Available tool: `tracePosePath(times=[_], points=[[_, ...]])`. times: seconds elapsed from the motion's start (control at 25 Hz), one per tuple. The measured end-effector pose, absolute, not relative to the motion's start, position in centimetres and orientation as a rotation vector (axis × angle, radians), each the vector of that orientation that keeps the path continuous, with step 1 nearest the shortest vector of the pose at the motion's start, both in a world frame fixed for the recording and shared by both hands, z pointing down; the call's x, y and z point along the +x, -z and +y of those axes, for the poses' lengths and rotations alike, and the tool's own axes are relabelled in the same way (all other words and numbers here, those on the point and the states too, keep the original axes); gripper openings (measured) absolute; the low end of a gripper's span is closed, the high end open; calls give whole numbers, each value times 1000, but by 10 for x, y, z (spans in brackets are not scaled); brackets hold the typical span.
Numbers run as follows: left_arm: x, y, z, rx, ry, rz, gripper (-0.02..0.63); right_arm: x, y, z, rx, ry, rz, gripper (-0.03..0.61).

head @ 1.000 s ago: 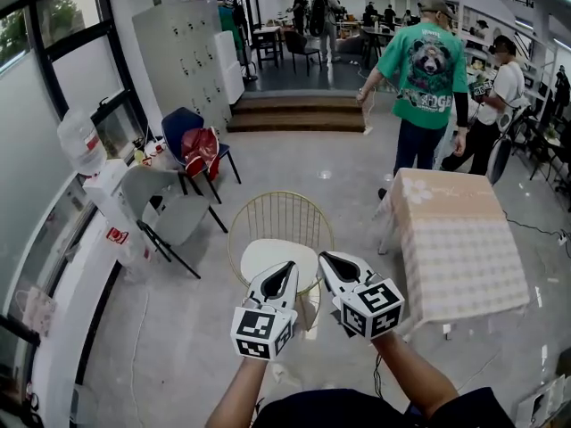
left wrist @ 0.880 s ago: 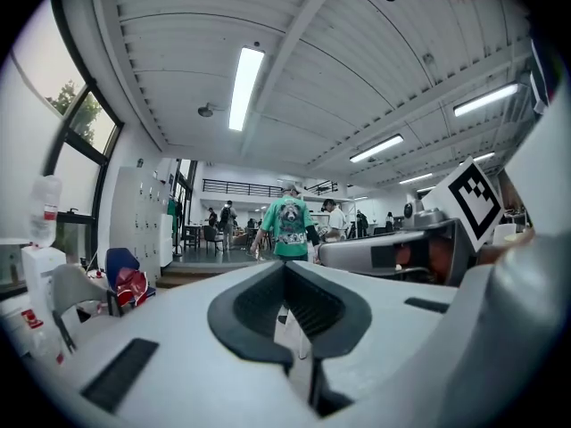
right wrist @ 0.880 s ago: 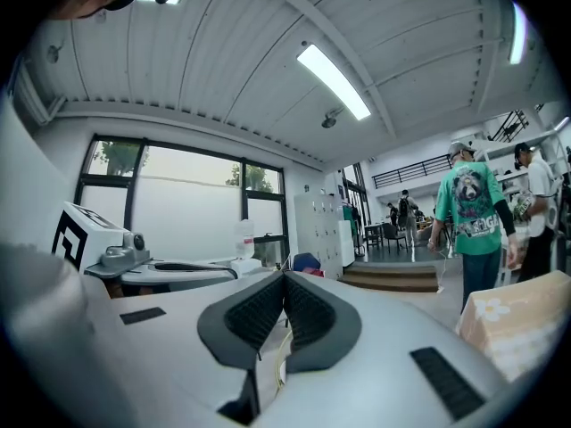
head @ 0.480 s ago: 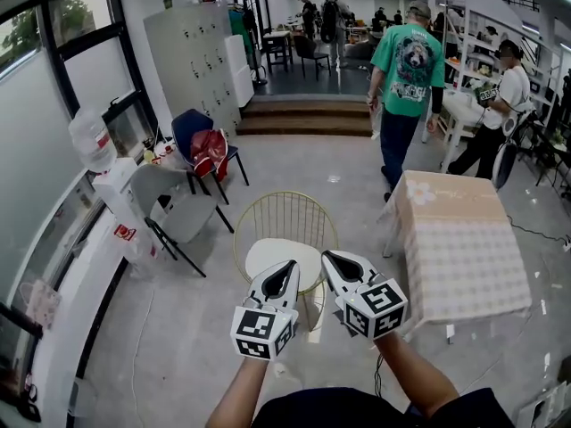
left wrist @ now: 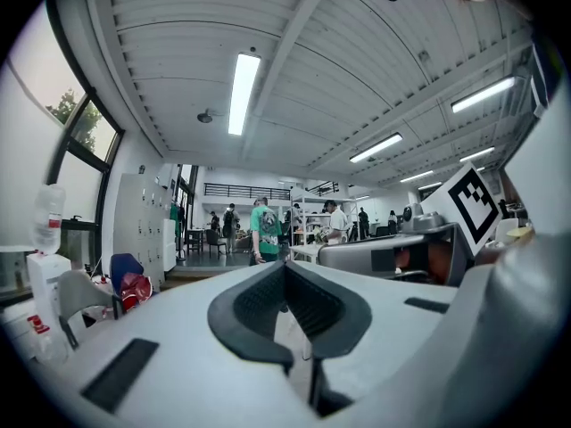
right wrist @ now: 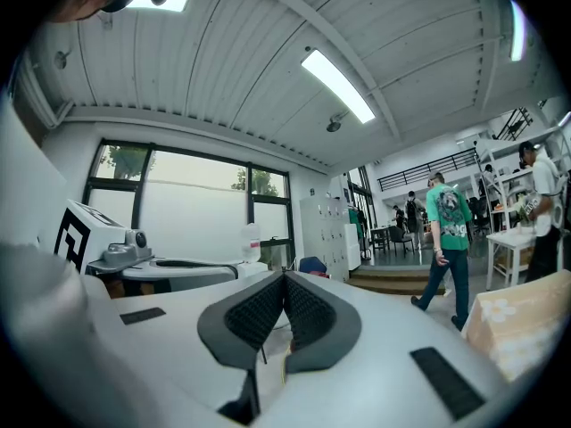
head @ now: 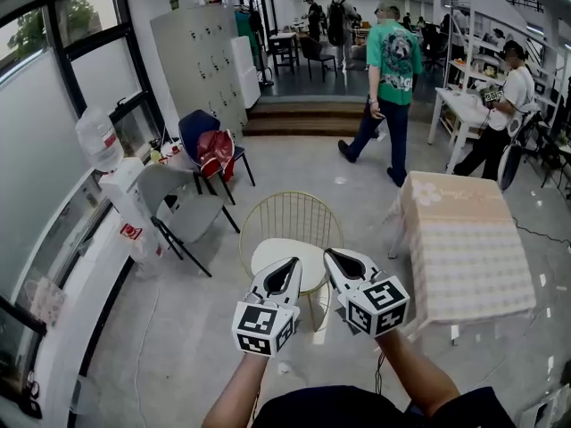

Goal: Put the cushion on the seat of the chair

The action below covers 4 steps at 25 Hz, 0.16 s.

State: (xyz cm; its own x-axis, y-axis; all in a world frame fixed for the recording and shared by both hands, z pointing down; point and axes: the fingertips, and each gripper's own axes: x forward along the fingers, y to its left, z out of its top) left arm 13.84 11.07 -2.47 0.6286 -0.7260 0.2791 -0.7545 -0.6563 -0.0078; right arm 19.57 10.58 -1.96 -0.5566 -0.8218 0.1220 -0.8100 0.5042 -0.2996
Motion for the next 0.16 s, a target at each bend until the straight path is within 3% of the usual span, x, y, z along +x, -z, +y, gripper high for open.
tracePosePath(times=[0.16], points=[[136,25,109,2717,-362,-1247,5,194,17,106,-1452,512,2693,20]])
